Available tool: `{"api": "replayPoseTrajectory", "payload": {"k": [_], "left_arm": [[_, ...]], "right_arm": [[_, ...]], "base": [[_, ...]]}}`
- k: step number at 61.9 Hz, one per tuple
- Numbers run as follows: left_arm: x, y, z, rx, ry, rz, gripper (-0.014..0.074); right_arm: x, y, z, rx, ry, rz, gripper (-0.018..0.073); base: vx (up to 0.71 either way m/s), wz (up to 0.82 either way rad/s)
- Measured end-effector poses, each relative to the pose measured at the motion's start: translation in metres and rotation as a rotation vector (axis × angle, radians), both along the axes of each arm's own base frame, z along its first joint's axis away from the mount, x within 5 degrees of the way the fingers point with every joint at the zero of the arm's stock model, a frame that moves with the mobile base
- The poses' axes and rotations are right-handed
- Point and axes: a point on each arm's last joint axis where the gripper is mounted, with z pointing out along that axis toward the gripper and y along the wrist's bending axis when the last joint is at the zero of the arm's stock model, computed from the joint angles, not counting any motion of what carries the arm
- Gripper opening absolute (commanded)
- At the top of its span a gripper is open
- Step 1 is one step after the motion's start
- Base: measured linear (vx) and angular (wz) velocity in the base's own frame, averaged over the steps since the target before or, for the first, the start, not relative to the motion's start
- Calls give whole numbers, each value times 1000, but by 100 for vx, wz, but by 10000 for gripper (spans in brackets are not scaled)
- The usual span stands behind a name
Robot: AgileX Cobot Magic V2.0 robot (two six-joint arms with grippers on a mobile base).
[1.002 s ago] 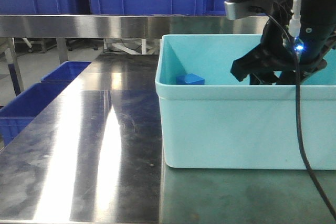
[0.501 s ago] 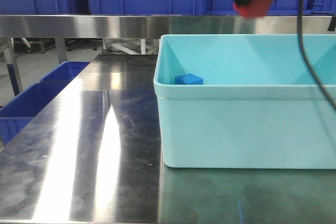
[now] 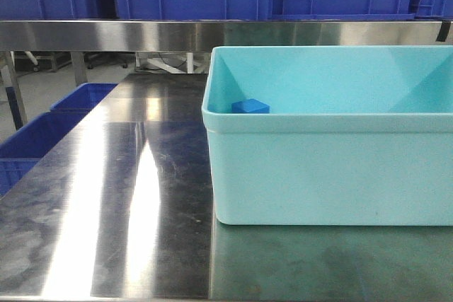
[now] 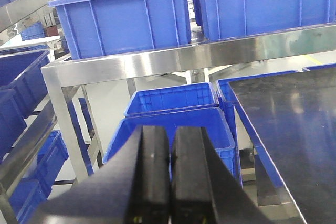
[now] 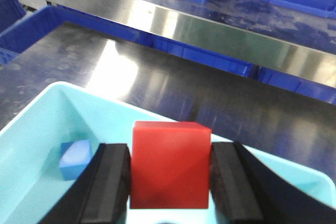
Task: Pick red cube and place on left shelf
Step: 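Lift the red cube up out of the bin with the right gripper, then hold the red cube raised in the right gripper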
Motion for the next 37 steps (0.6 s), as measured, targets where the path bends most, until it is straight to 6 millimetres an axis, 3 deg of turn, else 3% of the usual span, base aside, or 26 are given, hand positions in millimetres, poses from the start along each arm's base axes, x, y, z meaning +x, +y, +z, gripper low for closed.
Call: {"api": "replayPoseTrajectory", "payload": {"k": [17,37], "left_arm": [[0,0,0,0,0,0,106],[0,0,0,0,0,0,106]], "right_arm": [[-47,-16,-12,20,-56,4,58],[-81,-37,-35,25,-80,-58,58]], "base": [[-1,-7],[0,0]]}}
